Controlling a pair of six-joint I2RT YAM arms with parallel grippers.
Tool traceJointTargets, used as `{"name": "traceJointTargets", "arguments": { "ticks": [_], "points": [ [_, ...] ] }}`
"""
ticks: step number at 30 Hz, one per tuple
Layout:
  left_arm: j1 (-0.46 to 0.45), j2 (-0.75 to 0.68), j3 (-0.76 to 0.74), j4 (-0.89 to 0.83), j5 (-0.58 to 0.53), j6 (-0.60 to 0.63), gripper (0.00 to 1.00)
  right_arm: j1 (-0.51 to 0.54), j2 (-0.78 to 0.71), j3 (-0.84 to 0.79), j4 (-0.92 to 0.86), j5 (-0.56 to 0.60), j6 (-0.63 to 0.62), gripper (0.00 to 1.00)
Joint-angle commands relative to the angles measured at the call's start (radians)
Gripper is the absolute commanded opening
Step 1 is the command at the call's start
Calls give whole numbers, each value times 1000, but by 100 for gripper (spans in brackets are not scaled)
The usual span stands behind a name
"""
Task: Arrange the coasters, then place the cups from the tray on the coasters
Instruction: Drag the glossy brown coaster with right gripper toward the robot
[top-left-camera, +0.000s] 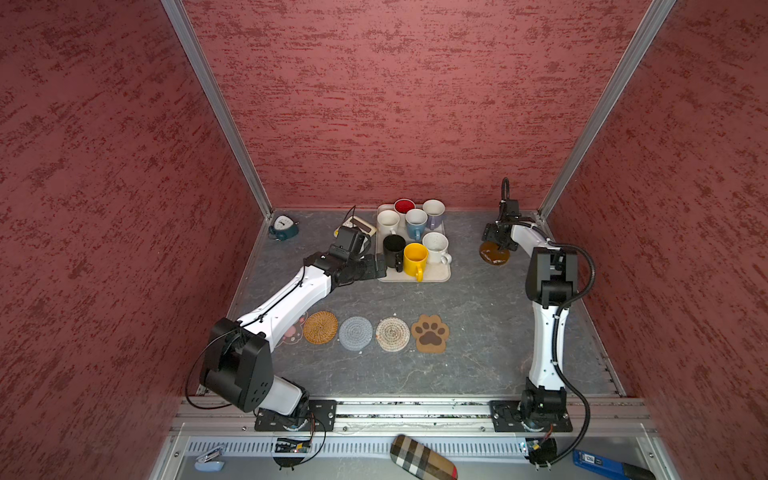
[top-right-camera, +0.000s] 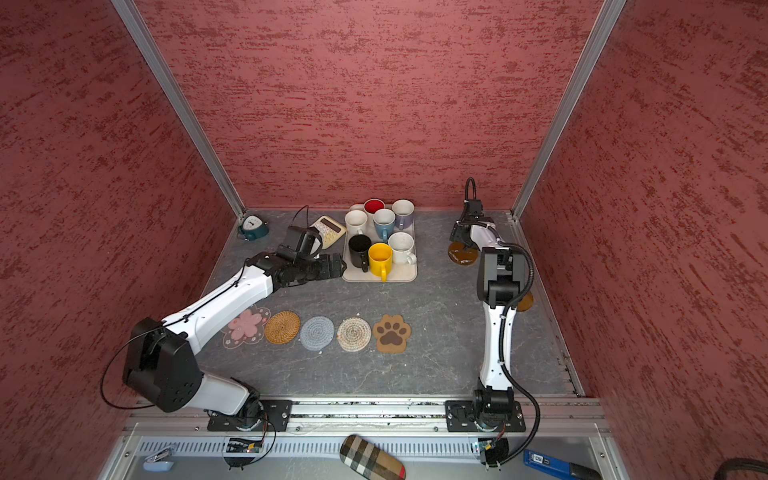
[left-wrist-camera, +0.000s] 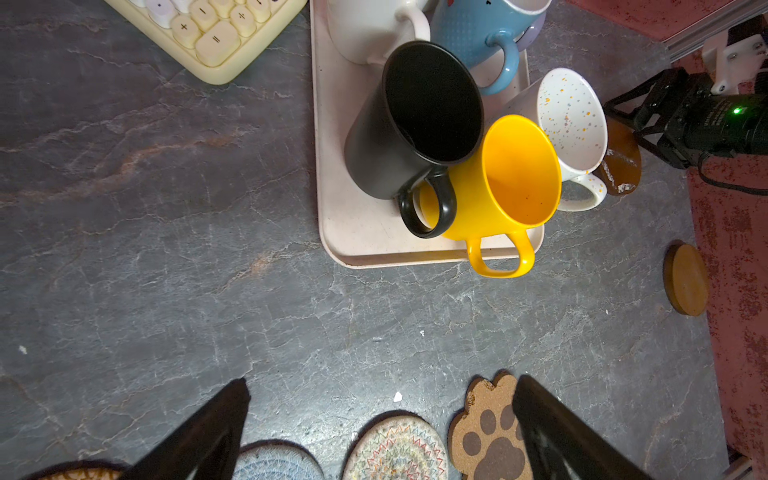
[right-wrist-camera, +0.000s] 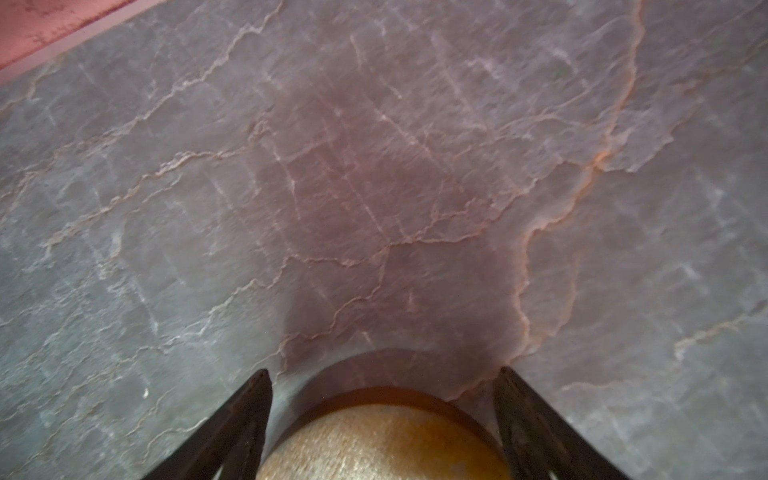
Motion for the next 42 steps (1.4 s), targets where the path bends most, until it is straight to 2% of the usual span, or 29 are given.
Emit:
{"name": "traceJointTargets", "arguments": {
  "ticks": [1, 22, 42],
  "points": [
    [6, 14, -3, 21, 14, 11, 100, -7, 22, 23, -37, 16, -13, 84],
    [20, -67, -102, 99, 48, -37, 100, 14, -137, -284, 60, 27, -15, 83],
    [-12, -163, -284, 222, 69, -78, 100, 50, -398, -682, 154, -19, 91, 79]
  ]
}}
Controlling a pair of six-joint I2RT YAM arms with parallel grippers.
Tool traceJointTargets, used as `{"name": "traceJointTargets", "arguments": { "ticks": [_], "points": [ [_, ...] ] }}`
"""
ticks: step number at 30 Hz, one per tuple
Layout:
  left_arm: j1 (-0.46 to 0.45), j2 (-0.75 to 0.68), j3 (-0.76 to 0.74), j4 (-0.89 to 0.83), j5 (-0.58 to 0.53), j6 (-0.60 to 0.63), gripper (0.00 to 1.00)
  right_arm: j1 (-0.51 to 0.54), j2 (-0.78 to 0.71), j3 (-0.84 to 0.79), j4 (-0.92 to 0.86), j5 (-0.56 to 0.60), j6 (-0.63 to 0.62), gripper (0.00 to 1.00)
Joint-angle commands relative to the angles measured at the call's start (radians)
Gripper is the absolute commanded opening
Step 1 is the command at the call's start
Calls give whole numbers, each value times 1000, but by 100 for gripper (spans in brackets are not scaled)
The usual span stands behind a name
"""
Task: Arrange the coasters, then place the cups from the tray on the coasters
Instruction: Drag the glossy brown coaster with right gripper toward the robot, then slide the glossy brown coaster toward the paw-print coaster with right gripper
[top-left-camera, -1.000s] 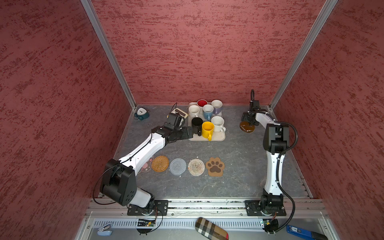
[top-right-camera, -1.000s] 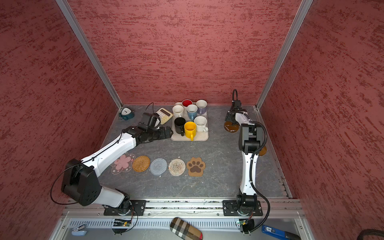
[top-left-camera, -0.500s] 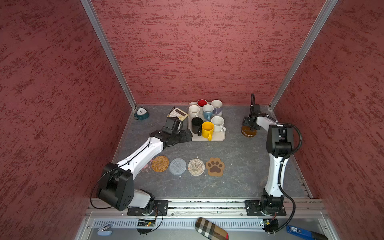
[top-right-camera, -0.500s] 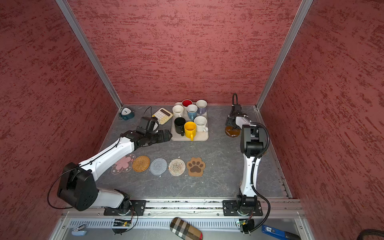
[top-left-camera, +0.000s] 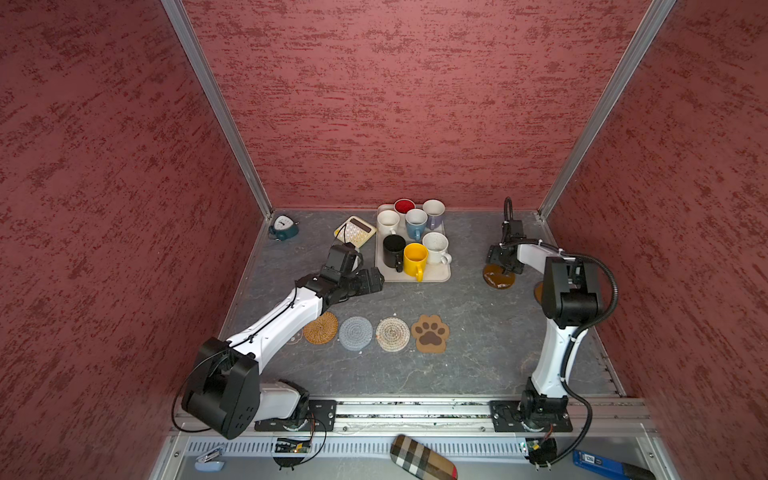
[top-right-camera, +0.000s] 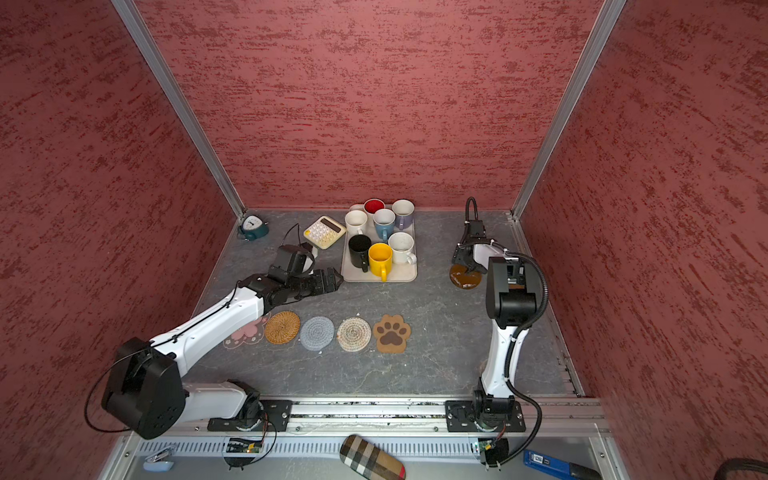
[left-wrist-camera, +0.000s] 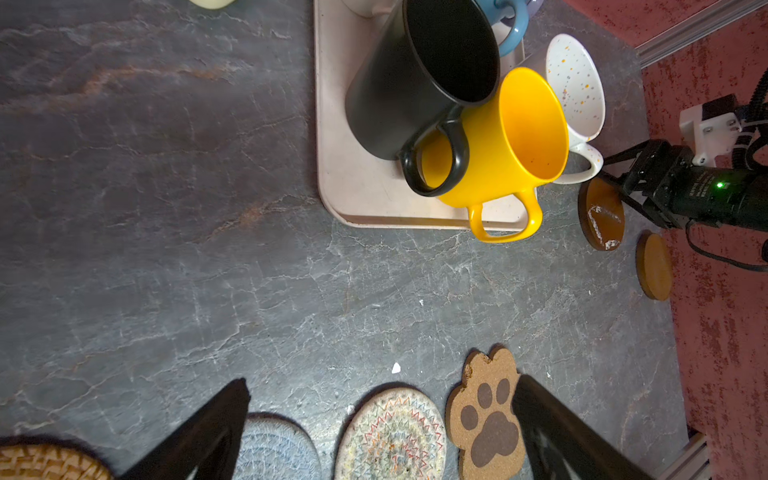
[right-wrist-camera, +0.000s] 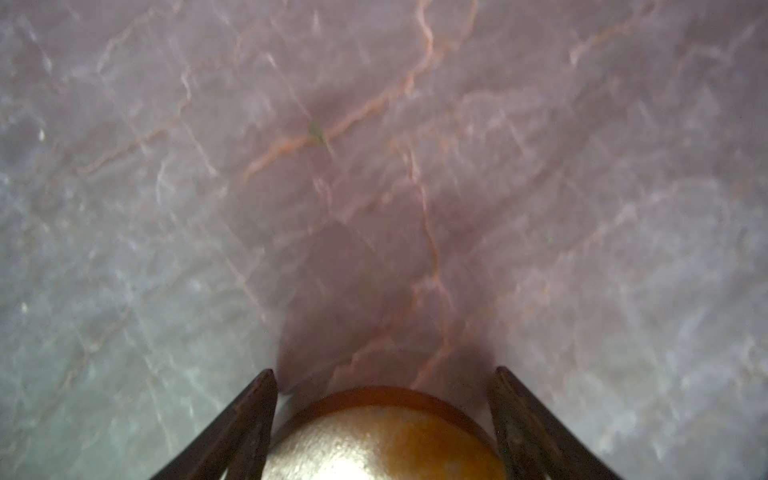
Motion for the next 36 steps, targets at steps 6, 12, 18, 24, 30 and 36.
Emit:
{"name": "traceJointTargets", "arguments": {
  "ticks": [6, 12, 18, 24, 30, 36],
  "points": [
    [-24, -17, -44, 82, 10, -17, 100, 54, -117, -186, -13, -58, 102, 80],
    [-34, -19, -67, 112, 12, -21, 99, 80, -216, -308, -2, -93, 161, 81],
    [-48, -13, -93, 145, 14, -28, 99, 112, -312, -398, 11, -127, 186, 82],
    [-54, -10, -117, 169, 15, -35, 99, 165, -368, -444, -6, -108, 192, 81],
    [-58, -16, -130, 168, 11, -34, 99, 216, -416, -497, 2, -118, 220, 81],
    [-58, -27, -149, 176, 7, -39, 100, 266, -447, -524, -10, -125, 227, 81]
  ]
}}
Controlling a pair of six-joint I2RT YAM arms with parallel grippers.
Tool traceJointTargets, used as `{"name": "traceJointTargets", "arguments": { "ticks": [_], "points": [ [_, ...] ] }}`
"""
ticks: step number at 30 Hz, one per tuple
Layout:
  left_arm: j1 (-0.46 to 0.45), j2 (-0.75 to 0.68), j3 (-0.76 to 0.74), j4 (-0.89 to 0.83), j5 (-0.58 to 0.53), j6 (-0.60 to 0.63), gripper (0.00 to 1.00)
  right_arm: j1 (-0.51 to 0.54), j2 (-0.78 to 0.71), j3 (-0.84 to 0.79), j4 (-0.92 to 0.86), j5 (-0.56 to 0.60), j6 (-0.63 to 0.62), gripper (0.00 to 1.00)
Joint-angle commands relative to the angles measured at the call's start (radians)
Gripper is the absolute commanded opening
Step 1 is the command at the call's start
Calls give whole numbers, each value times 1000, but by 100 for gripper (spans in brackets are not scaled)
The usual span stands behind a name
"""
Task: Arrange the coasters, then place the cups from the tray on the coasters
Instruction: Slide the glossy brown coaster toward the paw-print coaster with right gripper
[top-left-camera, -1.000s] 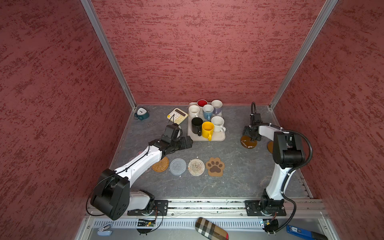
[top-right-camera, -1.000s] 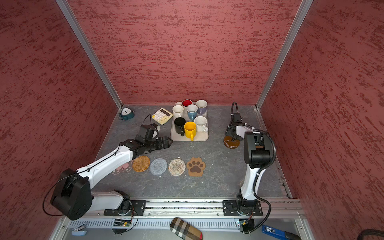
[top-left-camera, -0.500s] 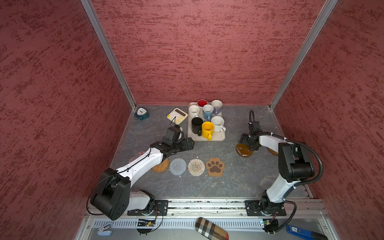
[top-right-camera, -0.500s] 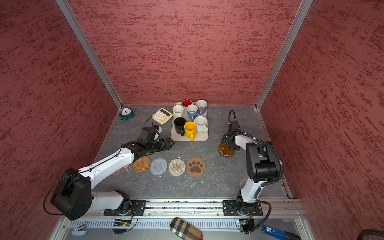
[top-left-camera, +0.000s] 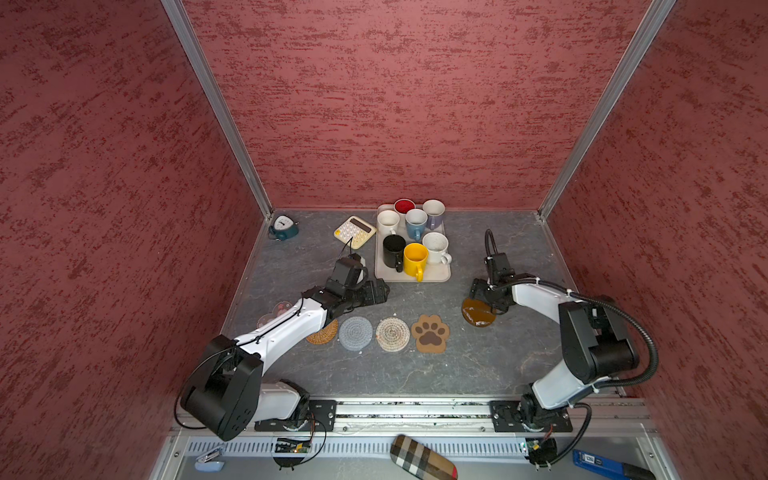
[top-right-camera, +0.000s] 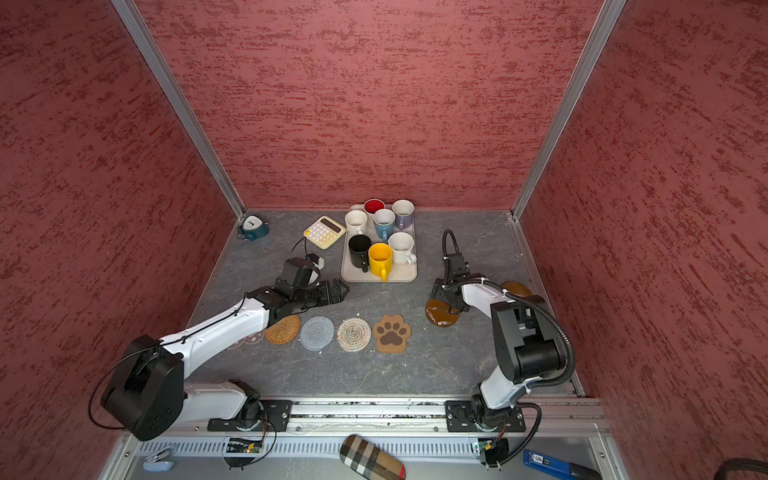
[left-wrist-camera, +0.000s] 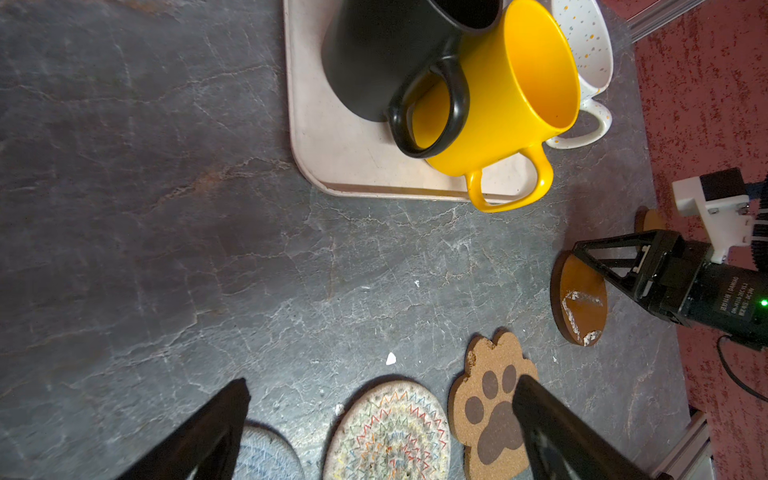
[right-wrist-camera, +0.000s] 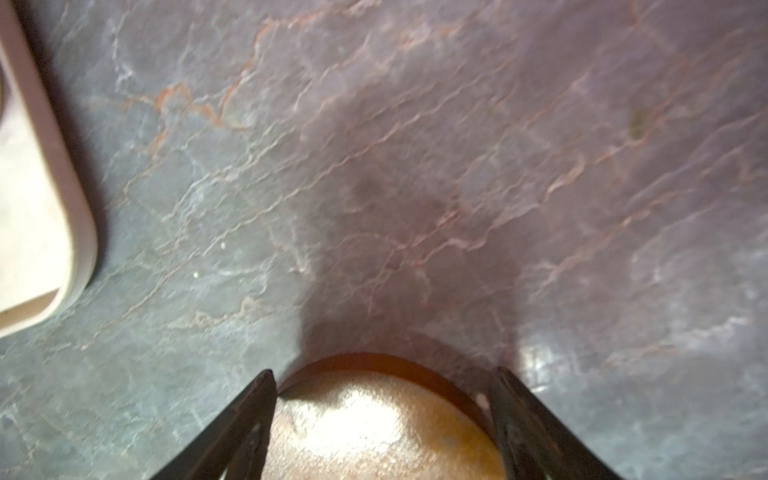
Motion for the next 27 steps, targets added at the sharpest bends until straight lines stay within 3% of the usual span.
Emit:
{"name": "traceJointTargets", "arguments": {
  "ticks": [1, 21, 27],
  "points": [
    [-5, -22, -17, 29, 2, -8, 99, 29, -30, -23, -32, -27, 29, 81],
    [-7, -23, -16, 7, -8, -1, 100, 127, -109, -122, -79, 2, -49, 81],
    [-14, -24, 3, -11, -22, -1, 100, 127, -158, -71, -101, 26, -57, 84]
  ]
}}
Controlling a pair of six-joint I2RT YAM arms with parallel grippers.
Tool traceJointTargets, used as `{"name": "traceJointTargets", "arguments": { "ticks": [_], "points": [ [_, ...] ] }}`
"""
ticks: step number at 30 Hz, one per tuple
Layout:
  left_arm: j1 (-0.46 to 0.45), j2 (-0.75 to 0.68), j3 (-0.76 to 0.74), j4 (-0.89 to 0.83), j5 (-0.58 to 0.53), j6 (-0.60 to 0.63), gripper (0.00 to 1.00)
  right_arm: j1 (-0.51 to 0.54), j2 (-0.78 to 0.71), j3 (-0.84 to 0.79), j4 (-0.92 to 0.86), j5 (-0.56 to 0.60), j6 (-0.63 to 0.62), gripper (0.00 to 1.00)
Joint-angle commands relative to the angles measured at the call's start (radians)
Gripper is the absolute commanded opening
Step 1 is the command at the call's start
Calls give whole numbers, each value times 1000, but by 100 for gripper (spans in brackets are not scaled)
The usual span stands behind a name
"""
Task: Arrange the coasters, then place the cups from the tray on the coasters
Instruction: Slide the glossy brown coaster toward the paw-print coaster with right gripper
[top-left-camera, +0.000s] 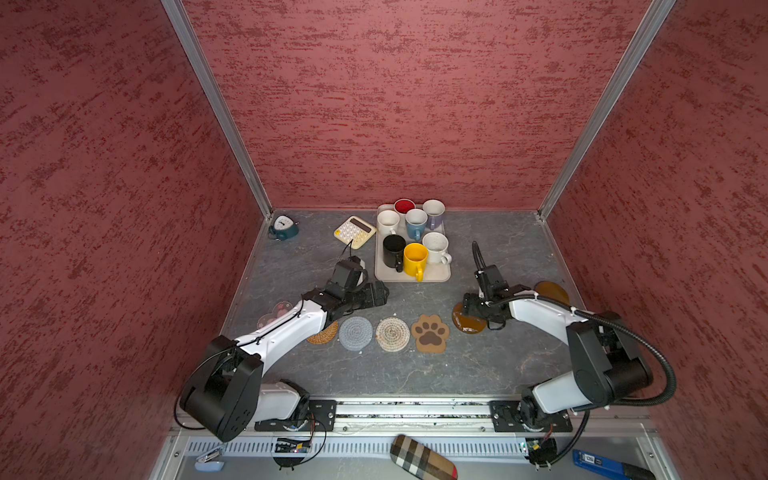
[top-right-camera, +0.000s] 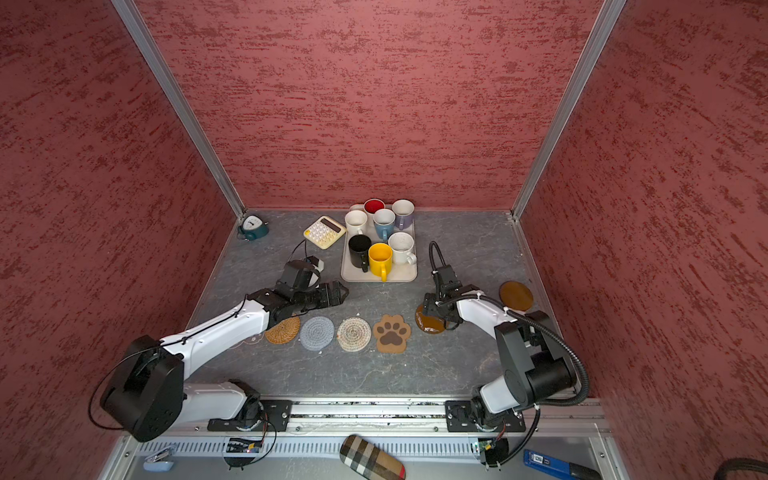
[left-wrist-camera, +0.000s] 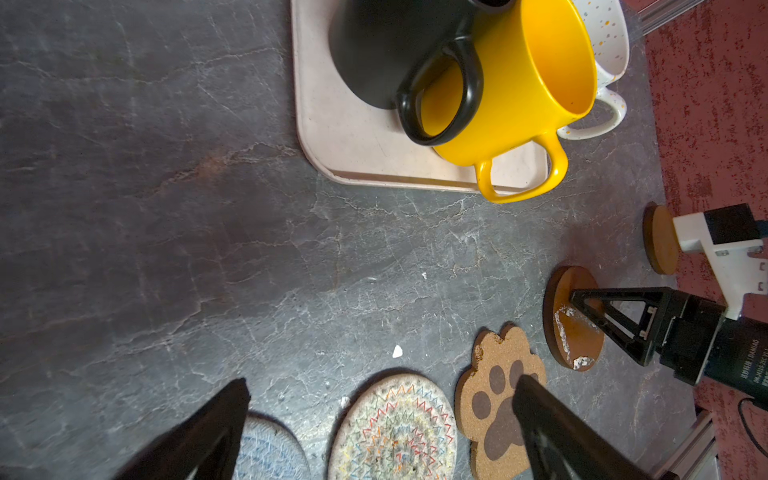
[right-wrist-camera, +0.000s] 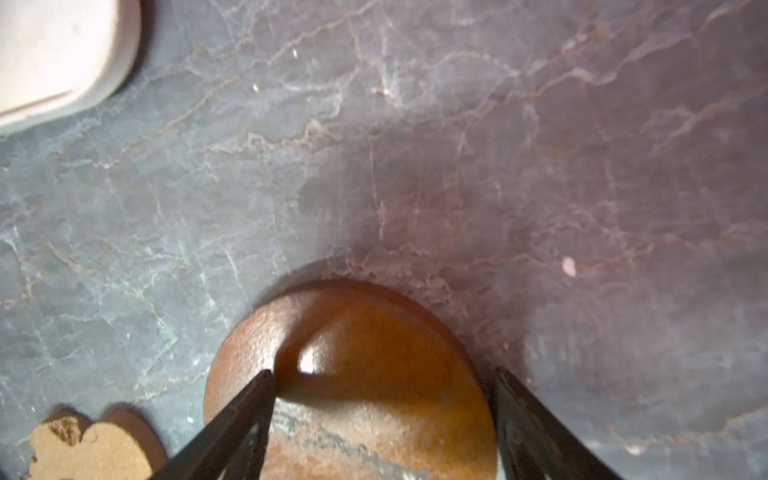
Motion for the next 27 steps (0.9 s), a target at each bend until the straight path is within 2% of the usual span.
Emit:
{"name": "traceJointTargets", "arguments": {
  "ticks": [1, 17, 27],
  "points": [
    [-10, -19, 22, -18, -18, 6, 99, 7, -31, 47, -51, 38, -23, 84],
    [-14, -40, 26, -58, -47, 2, 100, 6, 179, 248, -30, 83, -88, 85],
    [-13, -40, 15, -53, -57, -1, 99, 7, 191, 218, -26, 111, -91, 80]
  ]
}}
